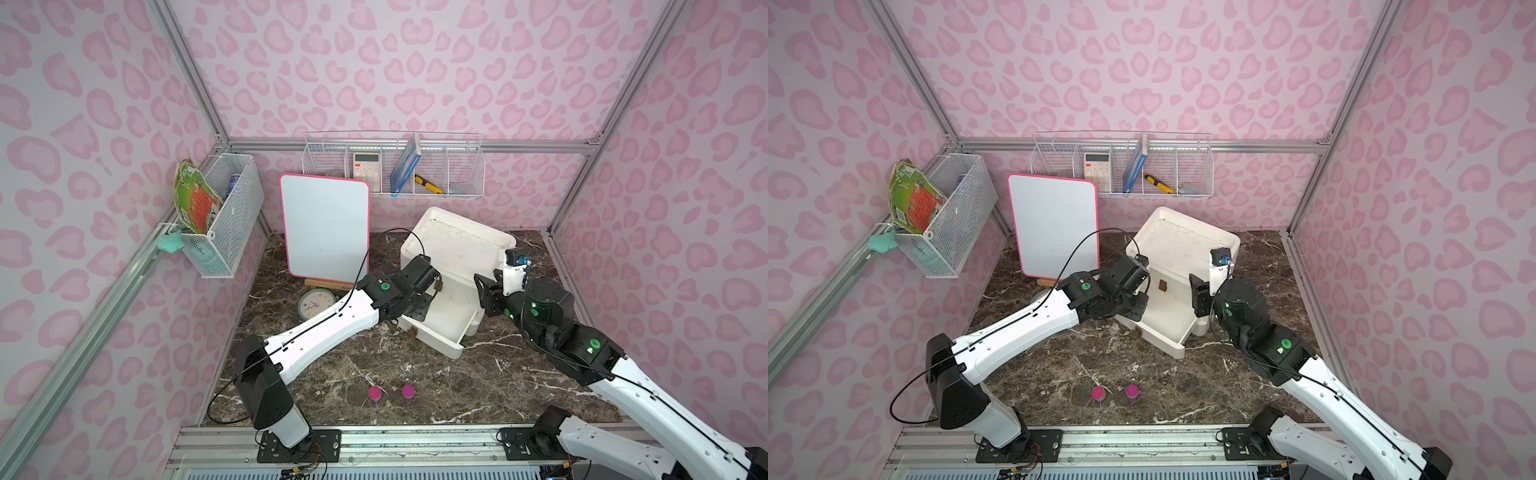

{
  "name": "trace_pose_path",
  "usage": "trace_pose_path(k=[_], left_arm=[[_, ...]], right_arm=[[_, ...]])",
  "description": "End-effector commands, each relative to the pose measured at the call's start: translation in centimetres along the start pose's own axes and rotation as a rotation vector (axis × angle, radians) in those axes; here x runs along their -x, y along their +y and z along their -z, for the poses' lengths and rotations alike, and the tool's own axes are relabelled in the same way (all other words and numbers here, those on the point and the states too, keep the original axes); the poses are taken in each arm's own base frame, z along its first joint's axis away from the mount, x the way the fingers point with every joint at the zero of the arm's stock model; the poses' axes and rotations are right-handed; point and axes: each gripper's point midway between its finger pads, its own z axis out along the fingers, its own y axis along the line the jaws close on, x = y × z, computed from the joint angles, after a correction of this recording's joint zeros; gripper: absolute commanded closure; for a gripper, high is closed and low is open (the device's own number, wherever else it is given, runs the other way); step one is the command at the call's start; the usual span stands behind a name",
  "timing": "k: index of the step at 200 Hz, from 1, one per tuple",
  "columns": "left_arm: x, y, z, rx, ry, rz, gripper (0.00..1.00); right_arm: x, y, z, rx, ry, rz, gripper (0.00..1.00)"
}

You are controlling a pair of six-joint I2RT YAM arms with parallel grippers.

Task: Put the paint cans in the drawer according to color
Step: Place the paint can in the drawer, then place the paint can at the center of the board.

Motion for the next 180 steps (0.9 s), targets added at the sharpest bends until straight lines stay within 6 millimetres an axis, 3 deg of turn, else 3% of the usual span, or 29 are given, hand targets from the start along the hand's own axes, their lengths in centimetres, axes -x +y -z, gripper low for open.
trace_pose_path(k=[1,36,54,92,111,152,180], left_arm=[[0.7,1.1,0.5,0.037,-0.037,0.053,0.77],[-0.4,4.4,2.7,0.045,0.008,0.243,0.8],[-1.2,5.8,4.1,0.01,0.009,0.34,0.8],[-3.9,8.1,6.1,-0.002,0.042,0.486,0.79],[-4.5,8.5,6.9,0.004,0.056,0.545,0.79],[-5.7,10.1,7.7,0.112,0.125,0.711,0.92],[-6.2,10.6,8.0,0.144,0.152,0.795,0.91]], right_arm=[[-0.2,3.1,-0.5,0.142,-0.022,0.067,0.46],[-3.7,11.3,0.2,0.326,-0.099,0.36,0.37],[-5.5,14.3,0.4,0.419,-0.169,0.455,0.35],[-7.8,17.0,-1.0,0.514,-0.285,0.514,0.33],[-8.1,18.5,-2.1,0.559,-0.322,0.497,0.33],[-8.4,21.3,-5.1,0.606,-0.328,0.435,0.35],[-9.0,22.5,-6.2,0.634,-0.325,0.396,0.36]])
